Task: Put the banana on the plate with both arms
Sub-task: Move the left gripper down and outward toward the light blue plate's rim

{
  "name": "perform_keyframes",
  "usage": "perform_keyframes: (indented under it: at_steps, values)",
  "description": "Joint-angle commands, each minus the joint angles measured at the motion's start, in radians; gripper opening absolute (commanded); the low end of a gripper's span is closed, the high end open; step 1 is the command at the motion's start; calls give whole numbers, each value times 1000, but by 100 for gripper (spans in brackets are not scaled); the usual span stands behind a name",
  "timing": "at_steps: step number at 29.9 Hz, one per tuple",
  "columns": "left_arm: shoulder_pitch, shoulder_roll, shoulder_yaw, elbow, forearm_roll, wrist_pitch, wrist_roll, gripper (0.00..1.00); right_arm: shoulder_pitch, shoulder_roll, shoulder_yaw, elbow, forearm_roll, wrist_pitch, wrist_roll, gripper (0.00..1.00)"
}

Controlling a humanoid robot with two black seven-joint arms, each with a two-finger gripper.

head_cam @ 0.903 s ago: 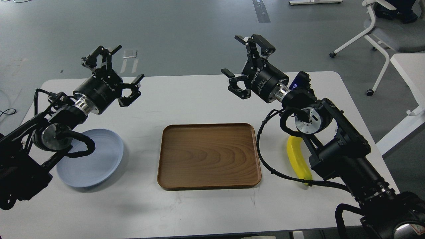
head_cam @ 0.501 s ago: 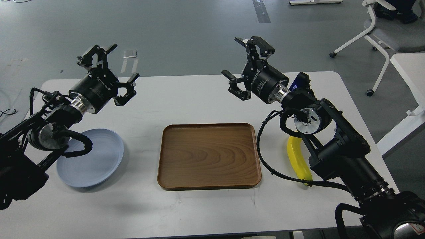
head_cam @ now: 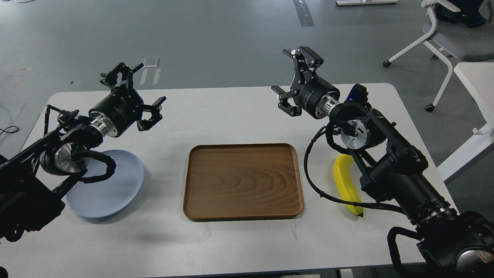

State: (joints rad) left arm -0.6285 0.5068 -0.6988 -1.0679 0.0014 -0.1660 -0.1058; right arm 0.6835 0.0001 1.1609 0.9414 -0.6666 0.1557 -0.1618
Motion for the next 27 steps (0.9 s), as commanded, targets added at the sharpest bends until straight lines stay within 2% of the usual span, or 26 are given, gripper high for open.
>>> perform_keyframes:
  at_steps: [1, 27]
  values:
    - [0, -4, 16, 0, 2, 6, 1, 98, 8, 0, -1, -7, -11, -1, 1, 100]
    - [-37, -33, 30, 22, 23, 37, -12, 98, 22, 0, 2, -21, -11, -1, 1, 100]
